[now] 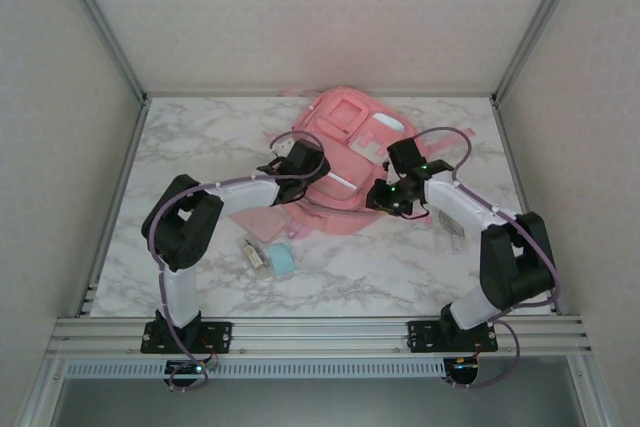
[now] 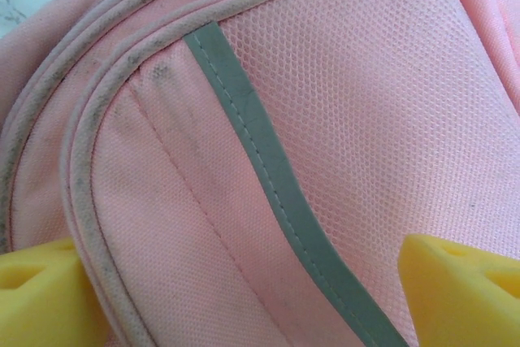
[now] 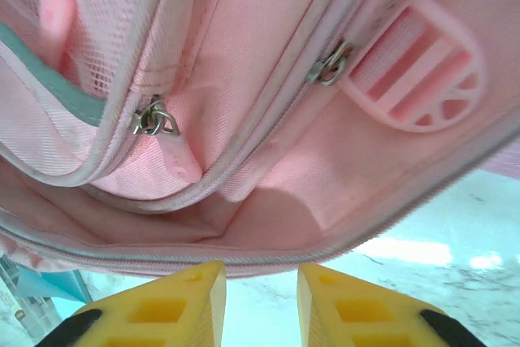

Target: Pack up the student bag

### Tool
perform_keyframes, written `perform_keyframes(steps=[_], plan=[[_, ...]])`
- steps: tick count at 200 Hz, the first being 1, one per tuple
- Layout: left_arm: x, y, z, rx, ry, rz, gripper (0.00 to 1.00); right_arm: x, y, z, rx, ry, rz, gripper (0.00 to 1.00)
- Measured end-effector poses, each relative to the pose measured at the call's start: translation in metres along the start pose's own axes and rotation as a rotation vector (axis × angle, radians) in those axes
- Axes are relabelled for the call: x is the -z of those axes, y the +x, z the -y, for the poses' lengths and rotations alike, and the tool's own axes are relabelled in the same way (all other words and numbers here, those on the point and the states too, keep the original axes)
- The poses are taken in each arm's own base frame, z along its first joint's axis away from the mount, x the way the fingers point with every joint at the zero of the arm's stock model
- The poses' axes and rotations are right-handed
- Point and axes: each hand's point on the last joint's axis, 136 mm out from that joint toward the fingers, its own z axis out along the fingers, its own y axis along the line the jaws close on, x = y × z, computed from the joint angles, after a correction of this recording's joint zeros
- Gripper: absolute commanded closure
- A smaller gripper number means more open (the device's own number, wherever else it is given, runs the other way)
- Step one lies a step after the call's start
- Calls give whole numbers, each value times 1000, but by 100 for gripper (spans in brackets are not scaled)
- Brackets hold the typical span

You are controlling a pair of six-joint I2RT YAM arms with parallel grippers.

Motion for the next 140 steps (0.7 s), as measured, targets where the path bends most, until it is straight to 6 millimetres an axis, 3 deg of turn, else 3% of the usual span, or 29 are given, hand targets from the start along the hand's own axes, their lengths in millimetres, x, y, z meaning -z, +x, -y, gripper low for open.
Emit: perform_keyframes(steps=[42,89,140], plan=[[1,2,3,-58,7,-41,13,4,-34,35,18,75,82,62],[4,7,3,-119,22,-94,13,-29,-72,36,146,74,99,56],[6,8,2,-142,27,-116,13,-42,-79,29,175,-30,89,54]])
